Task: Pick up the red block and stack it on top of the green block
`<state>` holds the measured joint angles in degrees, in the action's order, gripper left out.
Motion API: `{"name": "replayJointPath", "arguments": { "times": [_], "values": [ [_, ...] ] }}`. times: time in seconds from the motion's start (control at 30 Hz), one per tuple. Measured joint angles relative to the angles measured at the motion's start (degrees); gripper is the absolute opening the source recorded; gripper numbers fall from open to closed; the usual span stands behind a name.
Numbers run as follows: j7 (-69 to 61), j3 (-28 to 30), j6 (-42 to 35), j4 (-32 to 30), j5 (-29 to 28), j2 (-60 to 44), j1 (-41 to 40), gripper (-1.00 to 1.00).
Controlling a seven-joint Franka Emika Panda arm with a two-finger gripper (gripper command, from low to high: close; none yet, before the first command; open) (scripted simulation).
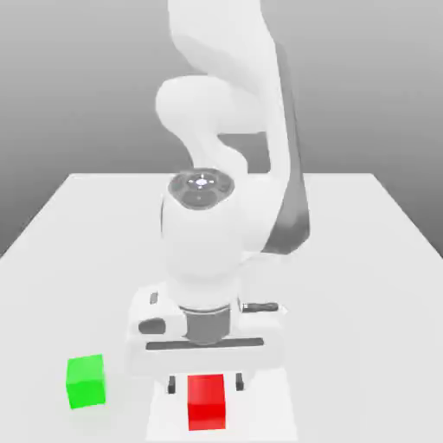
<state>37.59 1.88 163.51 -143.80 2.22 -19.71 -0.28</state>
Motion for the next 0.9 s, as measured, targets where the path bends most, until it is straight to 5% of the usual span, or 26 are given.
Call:
{"name": "replayJointPath", "arguments": {
  "times": [0.2,0.37,0.6,0.77,0.8,0.9],
  "values": [
    [0.1,-0.1,0.3,0.0,-0.1,-0.3,-0.1,-1.00],
    [0.9,0.7,-7.2,-1.3,-1.0,8.5,0.3,-1.00],
    [12.4,10.9,-12.8,-2.3,-0.3,14.9,-9.3,-1.00],
    [12.2,10.6,-7.1,-2.0,3.9,8.8,-12.2,-1.00],
    [11.5,9.9,-5.2,-1.9,5.0,6.8,-12.8,1.00],
    [11.5,9.9,-5.2,-1.9,5.0,6.8,-12.8,1.00]
  ]
}}
